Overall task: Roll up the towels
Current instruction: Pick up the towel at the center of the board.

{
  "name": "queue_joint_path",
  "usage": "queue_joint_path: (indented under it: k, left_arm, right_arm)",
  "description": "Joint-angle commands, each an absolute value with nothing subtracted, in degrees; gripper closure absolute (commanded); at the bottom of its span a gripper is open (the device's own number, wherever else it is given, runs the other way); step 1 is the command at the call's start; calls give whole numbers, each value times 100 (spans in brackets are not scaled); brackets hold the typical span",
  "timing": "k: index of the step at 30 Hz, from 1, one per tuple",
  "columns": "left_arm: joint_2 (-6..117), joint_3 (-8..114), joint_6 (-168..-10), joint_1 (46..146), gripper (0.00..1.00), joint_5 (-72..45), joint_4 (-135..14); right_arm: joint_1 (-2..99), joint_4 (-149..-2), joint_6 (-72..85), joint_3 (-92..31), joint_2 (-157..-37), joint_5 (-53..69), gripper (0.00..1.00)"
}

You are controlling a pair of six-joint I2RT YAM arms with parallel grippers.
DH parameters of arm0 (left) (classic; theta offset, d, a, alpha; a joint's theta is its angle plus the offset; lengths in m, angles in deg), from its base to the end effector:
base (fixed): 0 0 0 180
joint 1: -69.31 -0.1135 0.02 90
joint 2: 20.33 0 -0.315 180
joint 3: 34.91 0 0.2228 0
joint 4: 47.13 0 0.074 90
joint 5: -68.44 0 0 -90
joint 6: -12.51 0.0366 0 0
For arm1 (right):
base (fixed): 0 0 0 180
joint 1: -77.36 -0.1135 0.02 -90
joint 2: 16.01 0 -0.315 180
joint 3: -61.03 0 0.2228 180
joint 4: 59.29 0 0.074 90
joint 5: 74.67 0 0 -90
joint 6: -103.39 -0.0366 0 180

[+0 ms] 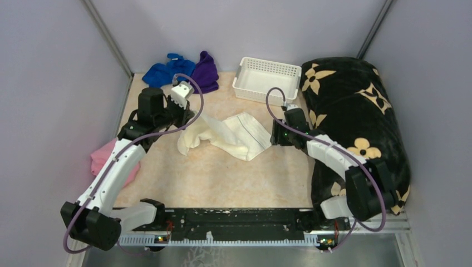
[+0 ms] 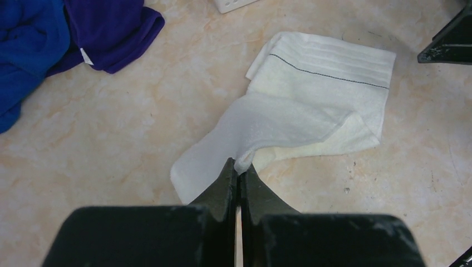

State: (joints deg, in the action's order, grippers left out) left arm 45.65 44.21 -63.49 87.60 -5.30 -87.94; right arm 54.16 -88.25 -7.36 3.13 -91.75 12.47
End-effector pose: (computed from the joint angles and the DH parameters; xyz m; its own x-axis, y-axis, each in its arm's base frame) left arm 0.1918 -0.0742 0.4012 -0.2980 0.3431 -0.8908 0.6274 0.7737 0.0881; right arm 0.2108 0.0924 0.2699 -0.7771 0.0519 -0.6273 -0.1599 0.9476 0.2765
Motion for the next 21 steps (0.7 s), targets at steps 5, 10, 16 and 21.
queue_joint_path:
  k: [5, 10, 16, 21]
  left_arm:
    - [4049, 3967, -6637, 8784, 100, -830, -8444]
    - [3908, 3846, -6706, 8786, 100, -878, -8375]
    - [3744, 3713, -6710, 8786, 100, -977, -8314]
    - [3668, 3649, -6738, 8786, 100, -1016, -8296]
  right_arm:
    - [5164, -8916, -485, -787, -10385, 2050, 53]
    - [5091, -9133, -459, -955, -10784, 2332, 56]
    - [5082, -9140, -436, -1100, -11217, 2311, 59]
    - [5049, -9168, -436, -1195, -11479, 2345, 59]
